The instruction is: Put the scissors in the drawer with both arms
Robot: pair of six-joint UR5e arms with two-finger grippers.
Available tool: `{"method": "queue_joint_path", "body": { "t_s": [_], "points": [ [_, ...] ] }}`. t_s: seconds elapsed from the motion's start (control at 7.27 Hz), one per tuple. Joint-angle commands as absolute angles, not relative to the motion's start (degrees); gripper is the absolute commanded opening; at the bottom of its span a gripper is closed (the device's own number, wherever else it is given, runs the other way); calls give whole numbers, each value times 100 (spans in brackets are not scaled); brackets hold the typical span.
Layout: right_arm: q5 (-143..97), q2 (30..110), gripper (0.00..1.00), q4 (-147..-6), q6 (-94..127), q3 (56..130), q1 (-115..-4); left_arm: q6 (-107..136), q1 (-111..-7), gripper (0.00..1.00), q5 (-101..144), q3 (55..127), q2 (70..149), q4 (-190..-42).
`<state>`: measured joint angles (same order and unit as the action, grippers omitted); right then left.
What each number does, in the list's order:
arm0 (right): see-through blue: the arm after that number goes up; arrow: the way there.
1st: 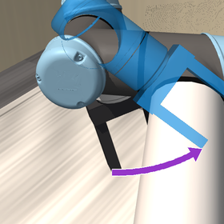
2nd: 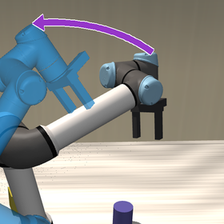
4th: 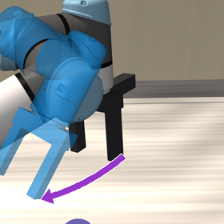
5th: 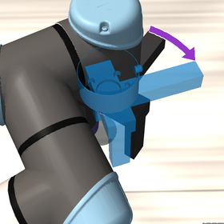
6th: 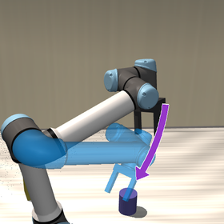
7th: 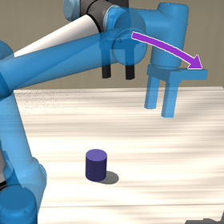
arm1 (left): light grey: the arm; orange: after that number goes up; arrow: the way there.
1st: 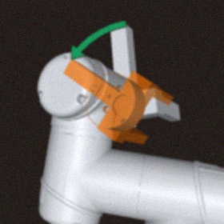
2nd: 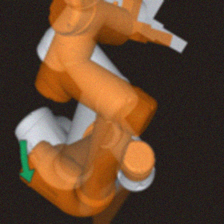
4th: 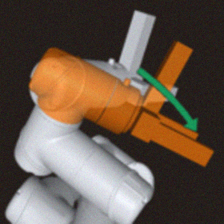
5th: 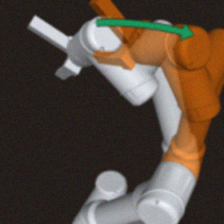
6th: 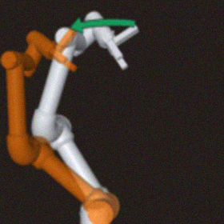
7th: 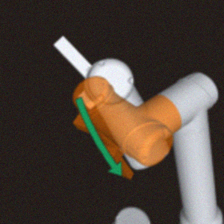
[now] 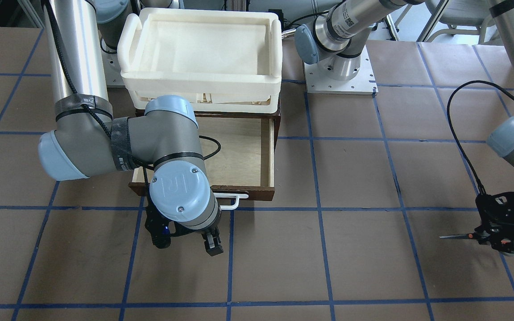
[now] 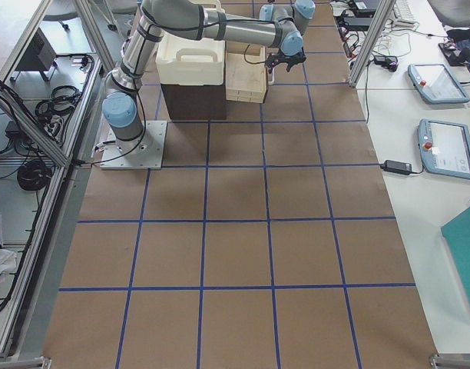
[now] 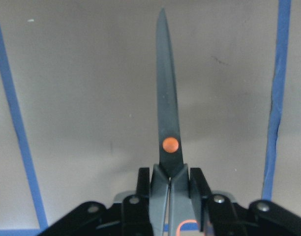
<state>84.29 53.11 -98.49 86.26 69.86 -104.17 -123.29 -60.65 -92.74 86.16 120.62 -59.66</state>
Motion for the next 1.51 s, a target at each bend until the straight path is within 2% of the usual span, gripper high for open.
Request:
{"method": "queue_joint_path", "body": {
  "t_s": [0.0,0.41,0.83,1.38],
  "points": [
    [8446,5483,100,-9791,8622,6987,-10415,-11868,-6668,21,-9325,8561,11315,-6825],
    [8403,6018,100,-9624,8239,6987,-10180,-11182,-7179,21,-9255,8552,10558,-7757],
    [9136,6617,100,-9159,5825,7049,-9695,-9755,-8353,21,-9062,8561,9942,-8323],
    [9219,7336,100,-8958,3005,7215,-9213,-7045,-10324,21,-9070,8604,10019,-8271]
  ]
}}
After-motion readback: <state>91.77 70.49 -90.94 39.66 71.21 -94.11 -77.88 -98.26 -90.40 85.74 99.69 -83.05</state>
